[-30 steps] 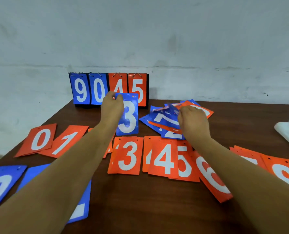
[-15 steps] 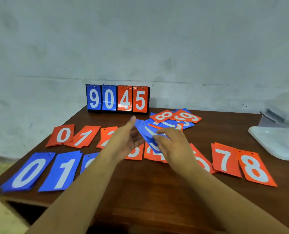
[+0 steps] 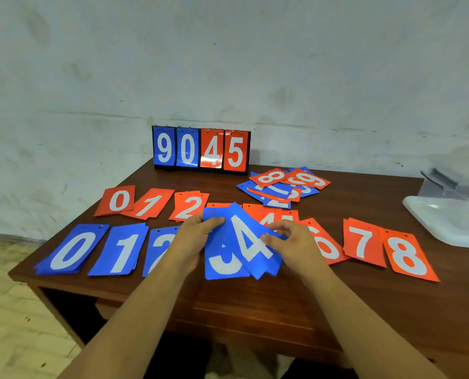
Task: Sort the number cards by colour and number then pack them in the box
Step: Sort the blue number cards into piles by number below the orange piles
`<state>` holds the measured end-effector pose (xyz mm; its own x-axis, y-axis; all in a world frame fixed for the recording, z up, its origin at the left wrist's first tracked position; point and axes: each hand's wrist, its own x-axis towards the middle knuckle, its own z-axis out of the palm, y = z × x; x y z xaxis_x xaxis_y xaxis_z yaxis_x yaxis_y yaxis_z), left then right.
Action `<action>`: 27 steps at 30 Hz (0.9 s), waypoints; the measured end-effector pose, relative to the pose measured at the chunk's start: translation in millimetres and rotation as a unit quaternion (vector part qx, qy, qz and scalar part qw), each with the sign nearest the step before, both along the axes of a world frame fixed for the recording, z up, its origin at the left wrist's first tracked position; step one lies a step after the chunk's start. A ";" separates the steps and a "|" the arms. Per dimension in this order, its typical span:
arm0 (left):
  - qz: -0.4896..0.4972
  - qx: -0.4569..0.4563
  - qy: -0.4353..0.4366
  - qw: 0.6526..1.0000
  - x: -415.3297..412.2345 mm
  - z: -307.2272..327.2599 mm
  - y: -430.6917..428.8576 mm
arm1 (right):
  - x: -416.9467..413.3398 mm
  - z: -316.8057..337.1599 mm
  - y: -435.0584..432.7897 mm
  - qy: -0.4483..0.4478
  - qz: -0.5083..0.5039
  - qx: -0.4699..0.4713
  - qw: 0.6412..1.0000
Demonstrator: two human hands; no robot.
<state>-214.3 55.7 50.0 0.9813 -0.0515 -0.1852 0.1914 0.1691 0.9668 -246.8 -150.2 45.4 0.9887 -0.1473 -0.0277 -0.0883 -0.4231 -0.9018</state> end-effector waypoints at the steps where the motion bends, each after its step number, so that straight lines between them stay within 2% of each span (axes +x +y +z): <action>1: 0.008 -0.016 0.006 1.000 -2.4 -1.0 -0.7 | -1.3 -3.8 1.8 0.002 -0.012 0.019 1.000; 4: 0.001 -0.072 0.018 0.997 -10.9 -7.4 -8.2 | -5.9 -11.8 10.8 0.001 -0.095 0.100 0.991; 6: -0.016 -0.047 0.029 0.998 -17.1 -13.5 -13.8 | -9.4 -16.4 17.2 -0.004 -0.128 0.117 0.985; 8: -0.017 -0.005 0.039 0.999 -21.2 -19.8 -15.6 | -12.8 -22.5 22.5 0.002 -0.124 0.101 0.987; 13: 0.015 0.060 0.029 0.998 -24.9 -30.5 -8.3 | -18.9 -28.2 27.1 0.042 -0.037 0.056 0.997; 18: 0.056 0.089 0.005 0.994 -23.3 -27.4 7.4 | -13.4 -27.7 24.9 0.010 -0.108 0.061 0.992; 24: 0.142 0.168 0.007 0.975 -14.8 -18.0 57.6 | -9.7 -32.3 40.0 0.013 -0.096 0.039 0.995; 27: 0.164 0.179 0.016 0.970 -17.1 -14.3 77.9 | -7.5 -36.8 52.7 0.026 -0.096 -0.017 0.995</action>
<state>-231.4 133.6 35.8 0.9274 0.3358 -0.1650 0.2155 -0.1189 0.9692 -254.3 -97.4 8.6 0.9398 -0.3348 -0.0692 -0.2157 -0.4239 -0.8797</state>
